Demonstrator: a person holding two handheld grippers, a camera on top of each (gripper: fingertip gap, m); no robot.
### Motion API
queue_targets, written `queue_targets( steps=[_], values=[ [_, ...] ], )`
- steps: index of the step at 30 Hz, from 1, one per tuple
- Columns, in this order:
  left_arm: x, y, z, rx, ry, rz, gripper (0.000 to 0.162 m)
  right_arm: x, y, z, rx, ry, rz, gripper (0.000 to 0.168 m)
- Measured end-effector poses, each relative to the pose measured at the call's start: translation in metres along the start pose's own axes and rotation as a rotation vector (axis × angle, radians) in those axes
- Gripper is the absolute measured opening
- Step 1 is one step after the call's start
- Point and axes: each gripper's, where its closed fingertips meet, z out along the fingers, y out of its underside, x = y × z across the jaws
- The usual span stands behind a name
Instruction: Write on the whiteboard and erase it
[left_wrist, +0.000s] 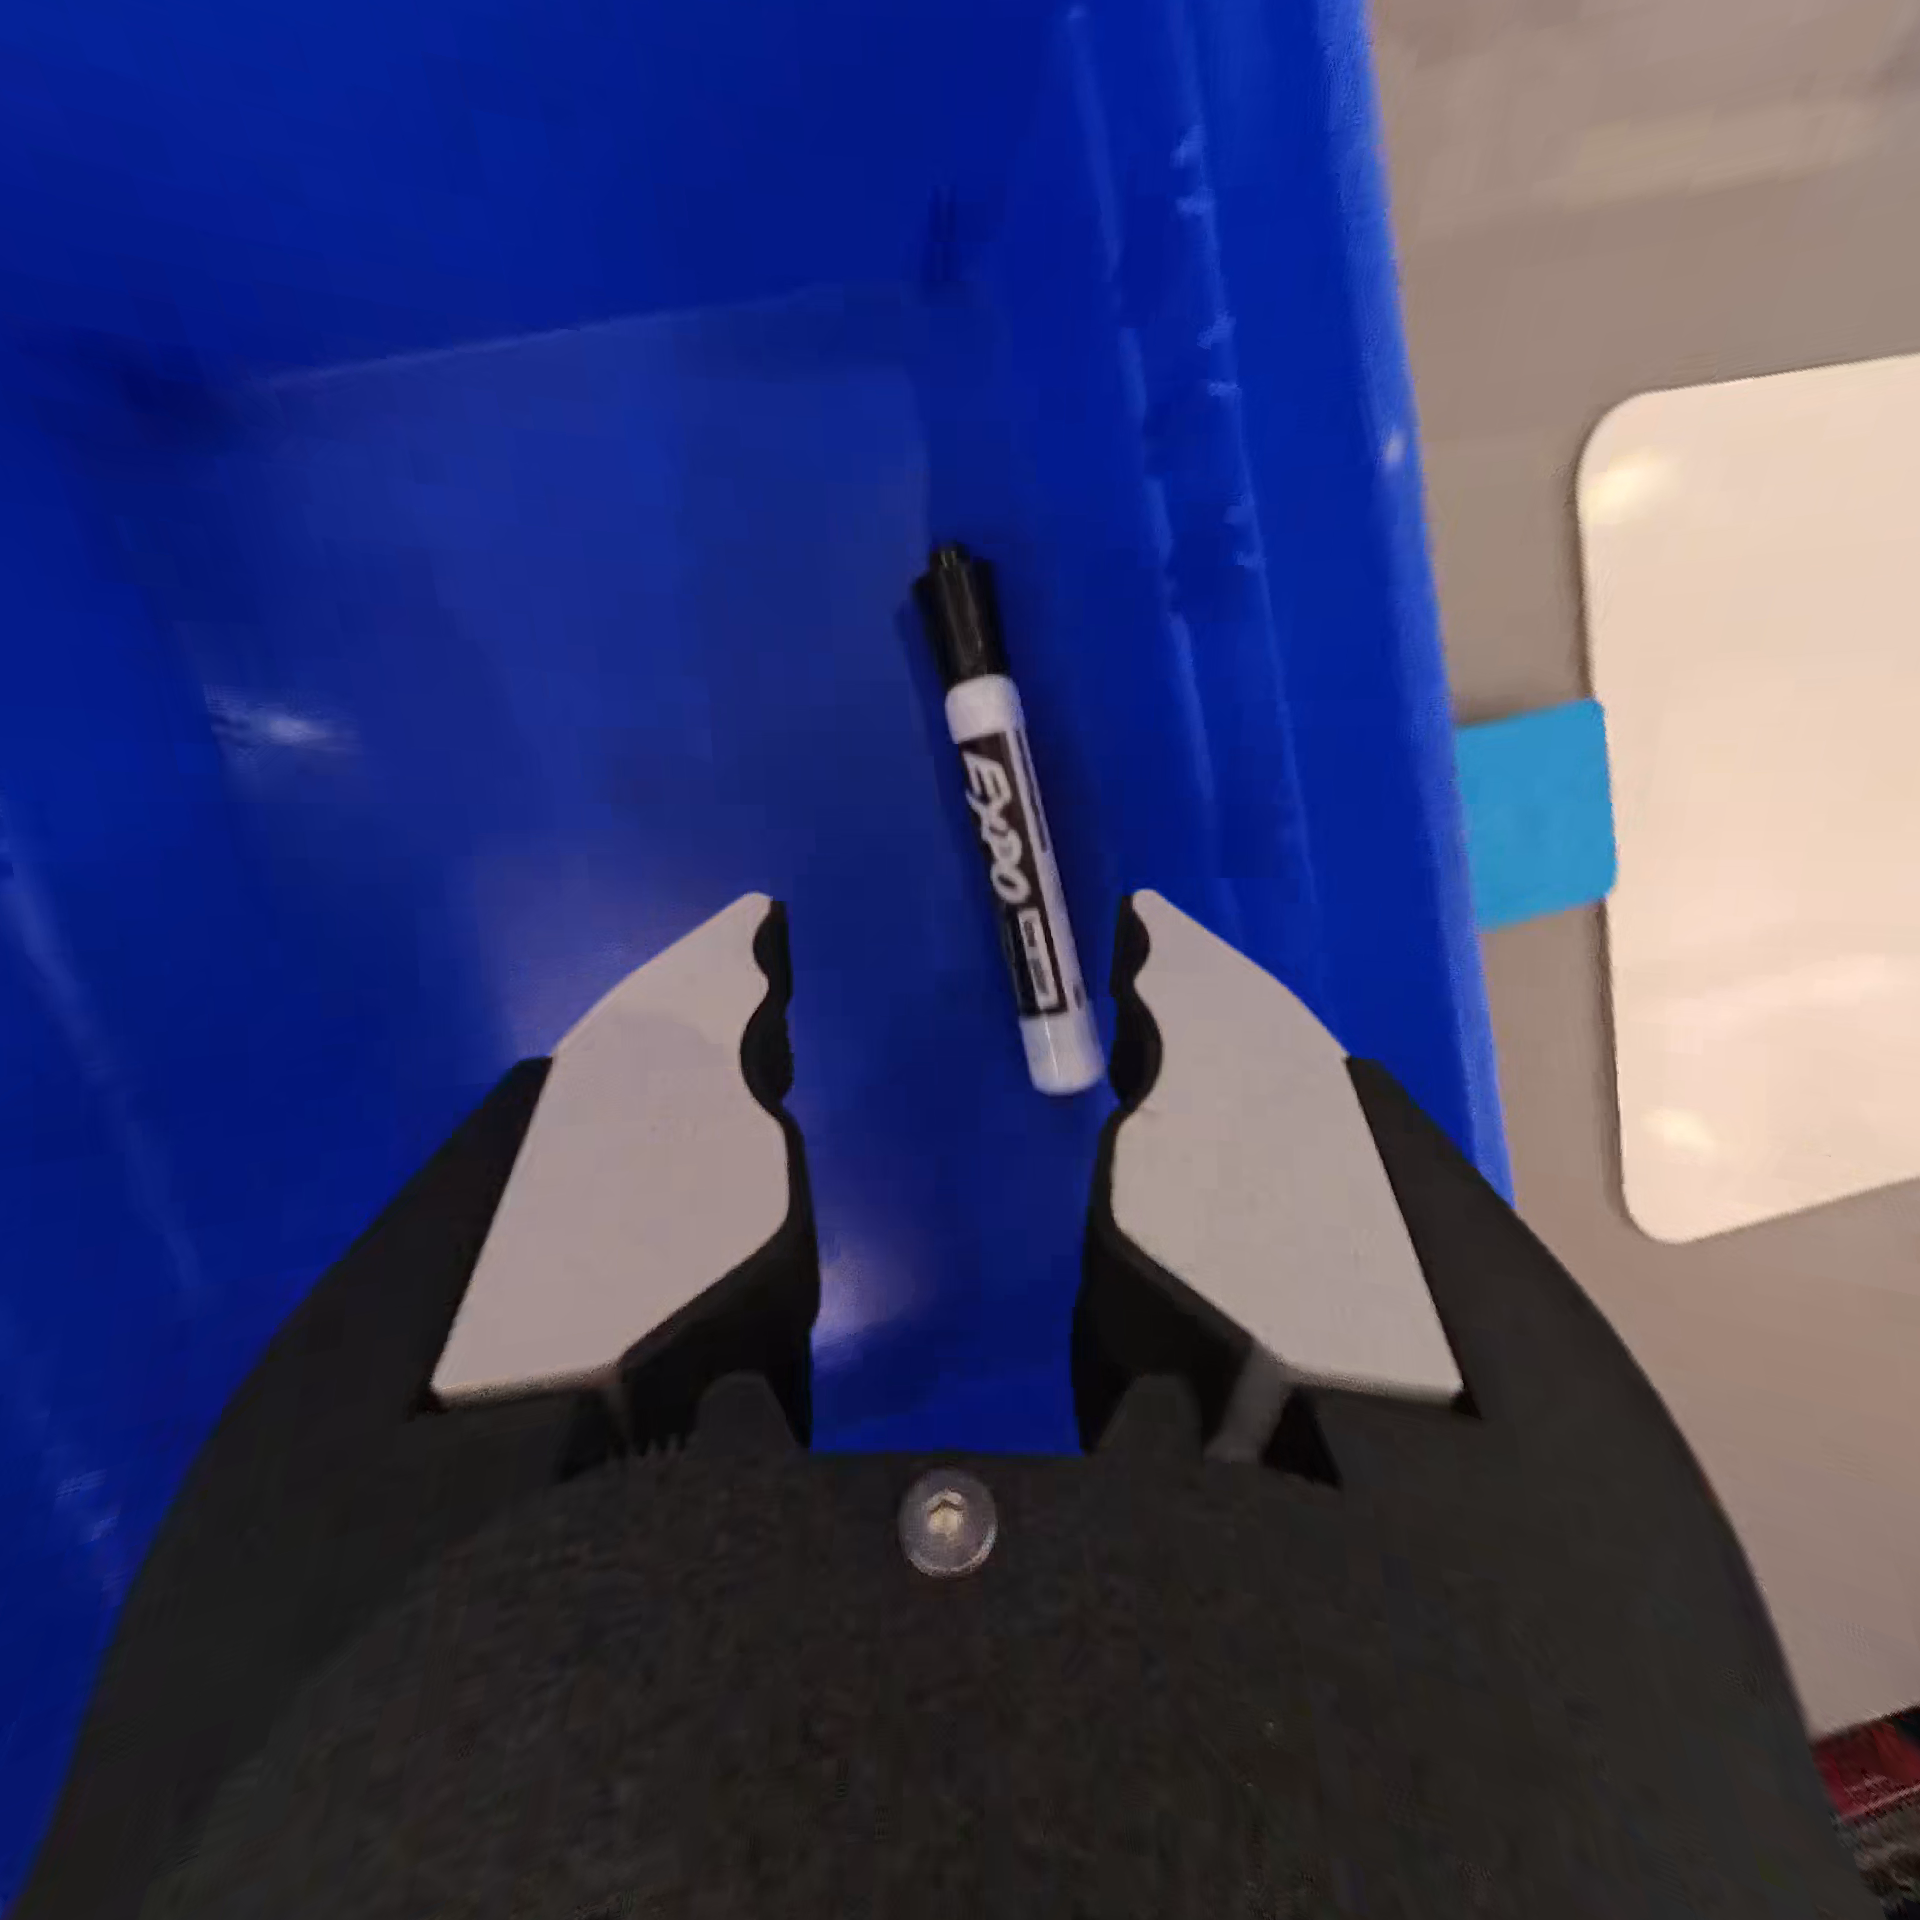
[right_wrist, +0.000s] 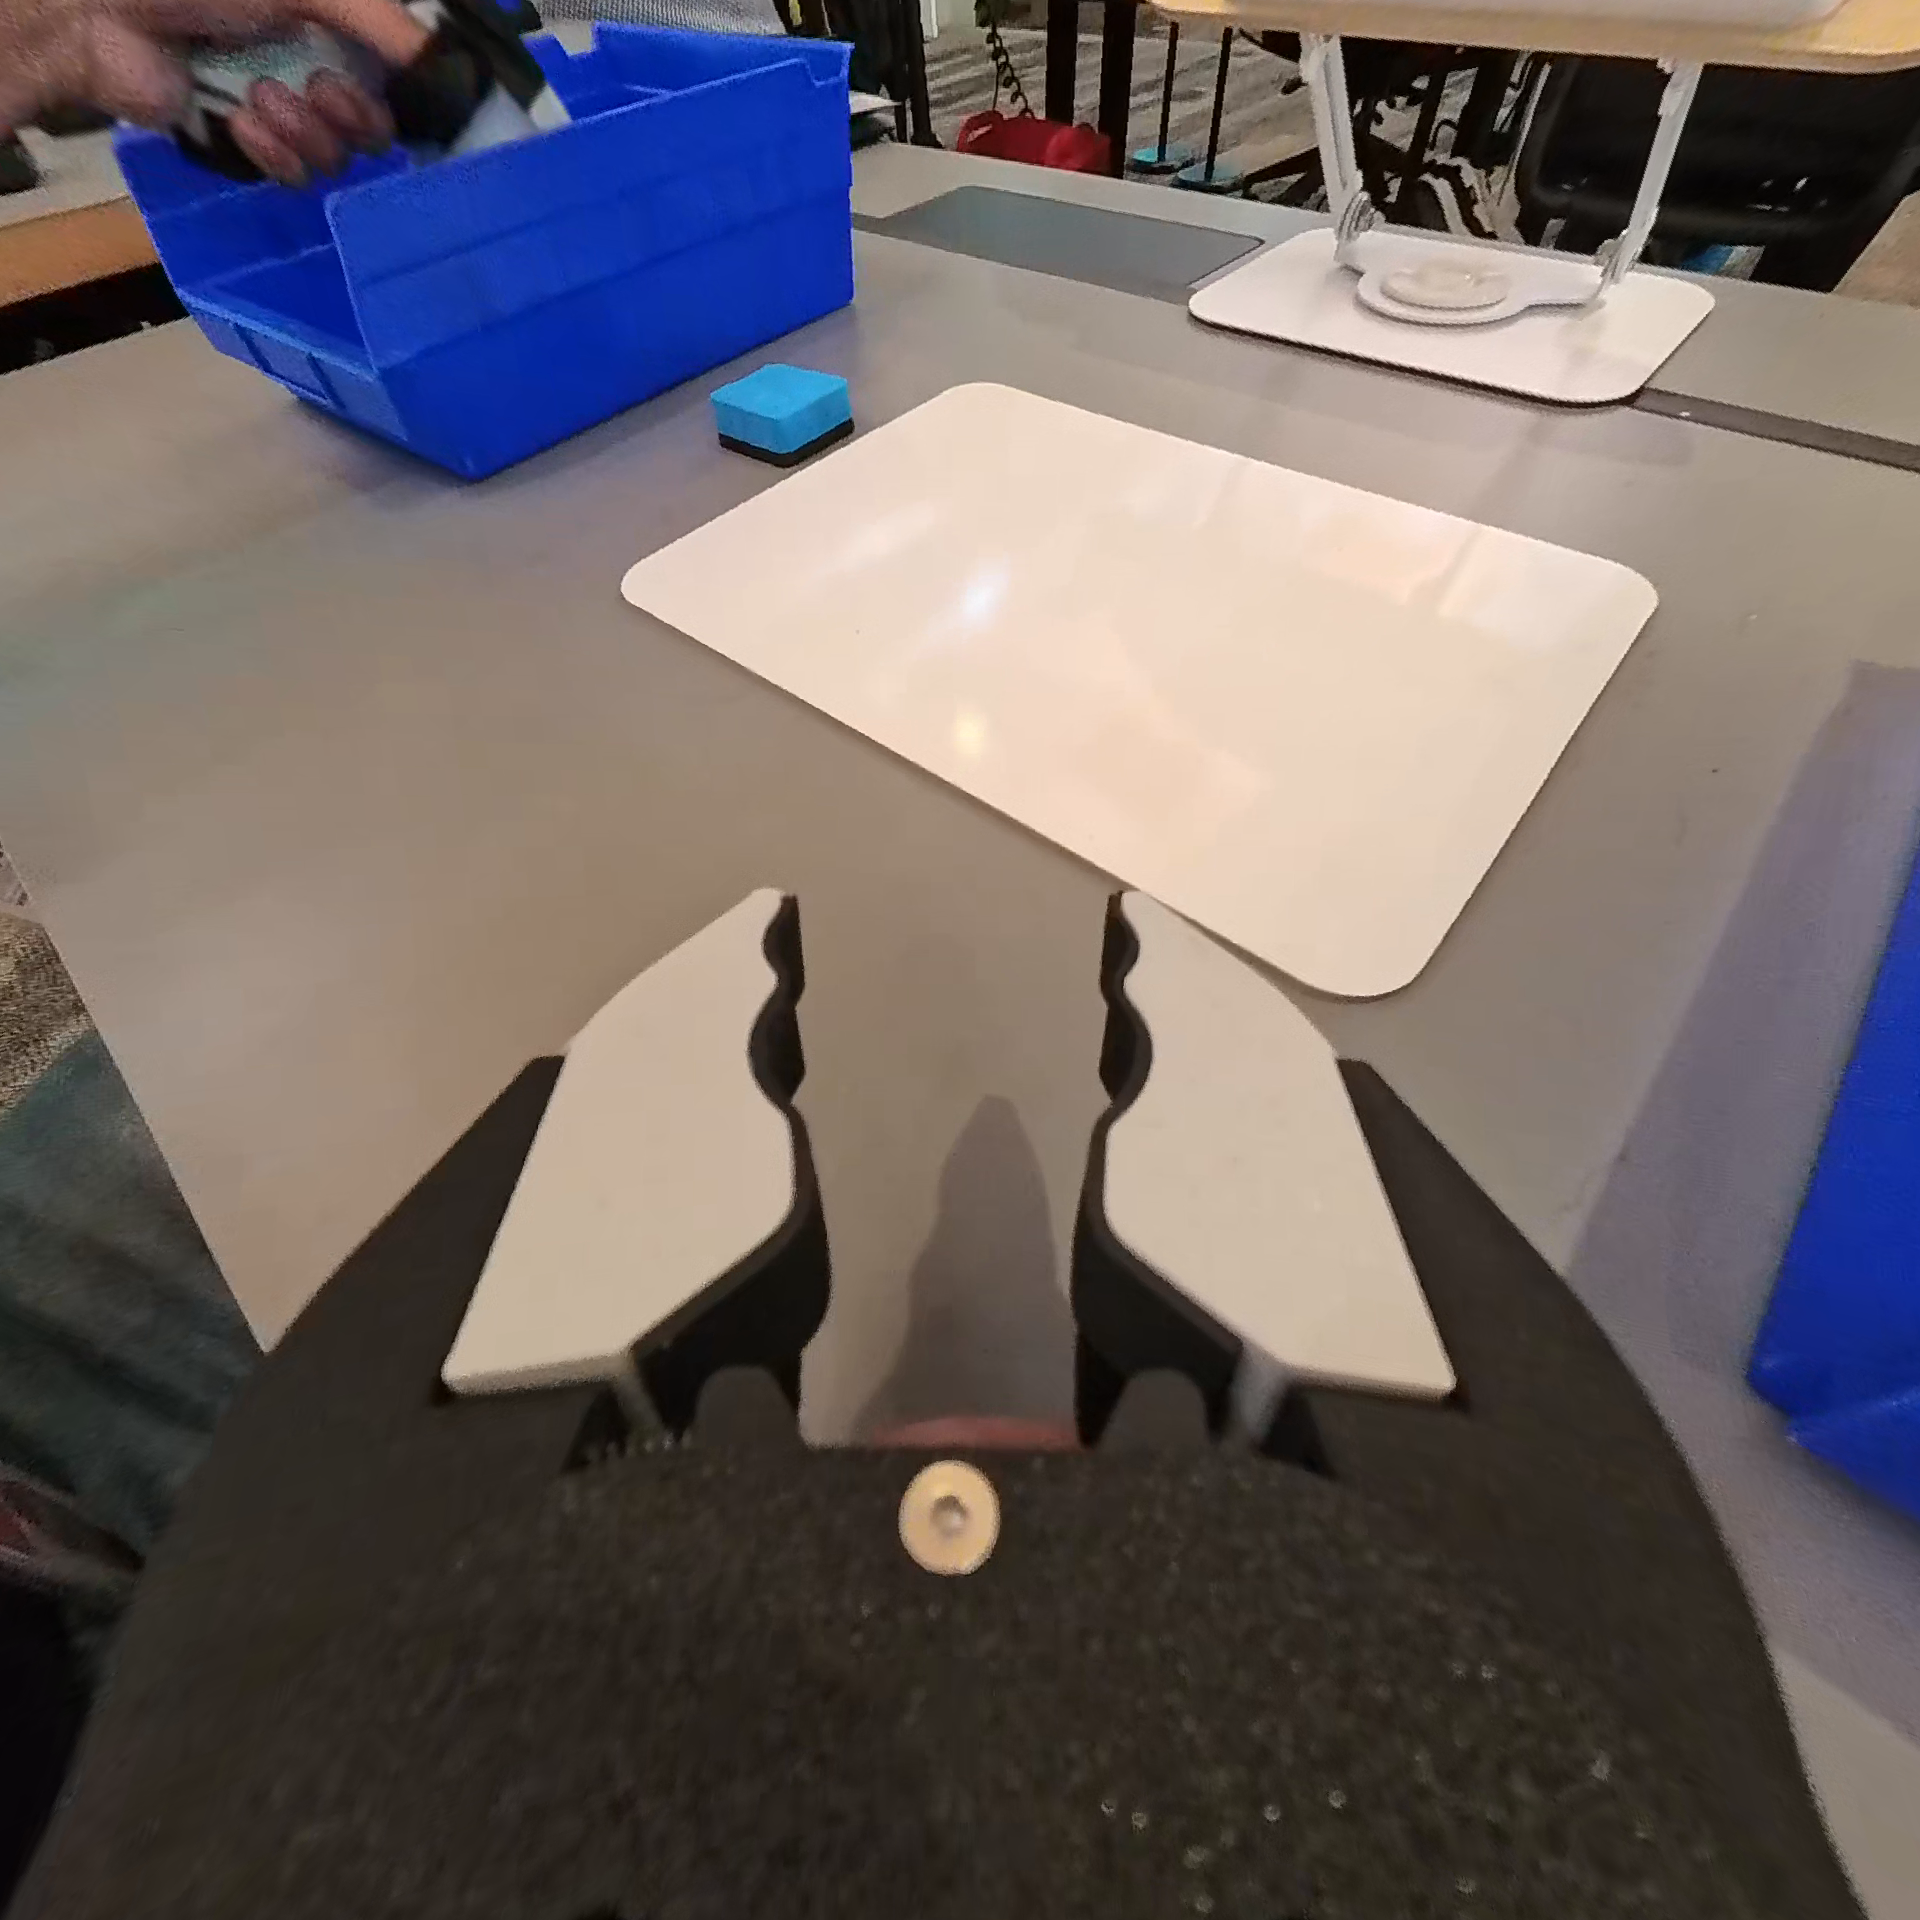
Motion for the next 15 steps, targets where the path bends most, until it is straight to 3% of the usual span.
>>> queue_targets(
  steps=[7, 8, 9, 15],
  values=[
    [-0.007, -0.001, 0.050, -0.175, -0.047, -0.015, 0.056, -0.003, 0.003, -0.001, -0.017, 0.002, -0.017, 0.055],
    [-0.010, -0.005, 0.052, -0.157, -0.081, 0.004, 0.048, -0.003, 0.003, -0.001, -0.020, 0.001, -0.018, 0.054],
    [-0.009, -0.006, 0.054, -0.161, -0.080, 0.018, 0.024, -0.003, 0.004, -0.001, -0.023, 0.001, -0.018, 0.054],
    [-0.014, -0.001, 0.050, -0.150, -0.026, 0.007, 0.018, -0.003, 0.005, 0.000, -0.032, 0.003, -0.014, 0.053]
  ],
)
